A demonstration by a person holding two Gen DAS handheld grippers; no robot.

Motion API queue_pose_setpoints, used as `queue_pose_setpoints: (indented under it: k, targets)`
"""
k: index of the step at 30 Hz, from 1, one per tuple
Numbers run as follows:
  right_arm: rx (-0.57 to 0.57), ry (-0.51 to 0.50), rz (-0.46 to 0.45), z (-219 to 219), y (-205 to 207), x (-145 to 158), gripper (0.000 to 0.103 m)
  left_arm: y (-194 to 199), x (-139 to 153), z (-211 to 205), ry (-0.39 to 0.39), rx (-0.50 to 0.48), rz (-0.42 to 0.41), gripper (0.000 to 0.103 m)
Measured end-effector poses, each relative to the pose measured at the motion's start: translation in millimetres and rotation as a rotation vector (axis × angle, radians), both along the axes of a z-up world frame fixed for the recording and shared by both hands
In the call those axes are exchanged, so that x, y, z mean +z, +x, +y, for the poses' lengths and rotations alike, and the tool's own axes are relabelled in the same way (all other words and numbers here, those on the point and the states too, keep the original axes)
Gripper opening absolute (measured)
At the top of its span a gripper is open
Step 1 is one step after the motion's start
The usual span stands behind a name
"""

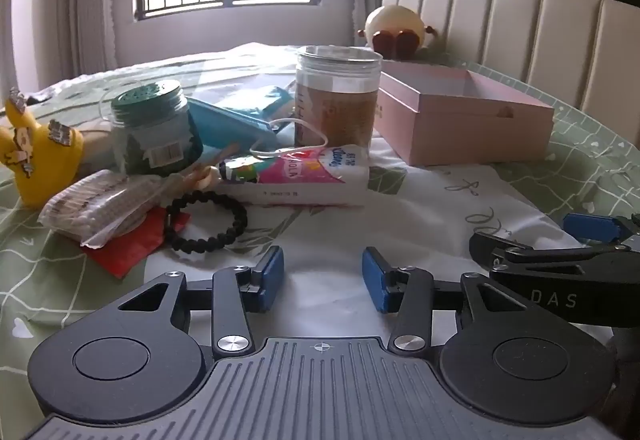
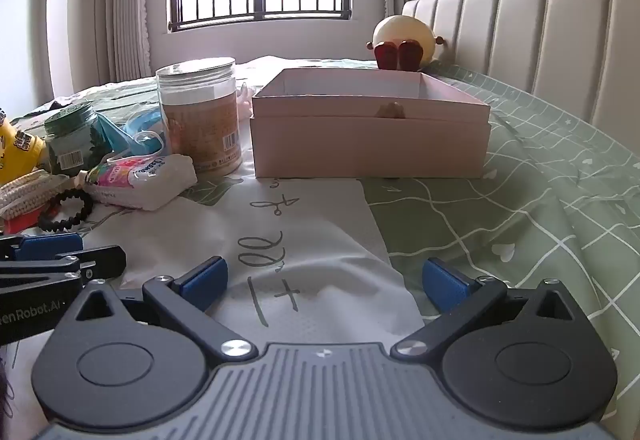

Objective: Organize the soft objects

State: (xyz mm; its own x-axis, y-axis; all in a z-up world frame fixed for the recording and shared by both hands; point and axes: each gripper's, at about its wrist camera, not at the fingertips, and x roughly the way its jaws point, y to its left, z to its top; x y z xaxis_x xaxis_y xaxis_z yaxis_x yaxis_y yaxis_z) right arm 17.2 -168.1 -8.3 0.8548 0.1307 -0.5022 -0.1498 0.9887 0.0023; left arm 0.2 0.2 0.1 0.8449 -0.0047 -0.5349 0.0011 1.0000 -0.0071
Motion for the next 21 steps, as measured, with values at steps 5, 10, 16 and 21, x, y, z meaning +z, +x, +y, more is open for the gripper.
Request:
queue_pose_setpoints:
  k: [5, 10, 16, 21]
  targets:
    - [0.0, -0.009, 0.003, 0.4, 0.1, 0.0, 0.103, -0.4, 0.0, 0.2, -0.001, 0.001, -0.008, 0.049]
    - [0.0, -0.01, 0.003, 0.6, 0.1, -0.1, 0.103, -0.4, -0.1, 0.1, 0.001, 0.001, -0.009, 0.049]
    - [0.001, -0.011, 0.002, 0.8, -0.1, -0.2, 0.103, -0.4, 0.0, -0.1, 0.003, 0.001, -0.01, 0.049]
    - [0.001, -0.012, 0.002, 1.0, -0.3, -0.3, 0.103, -0.4, -0.1, -0.1, 0.004, 0.001, -0.01, 0.049]
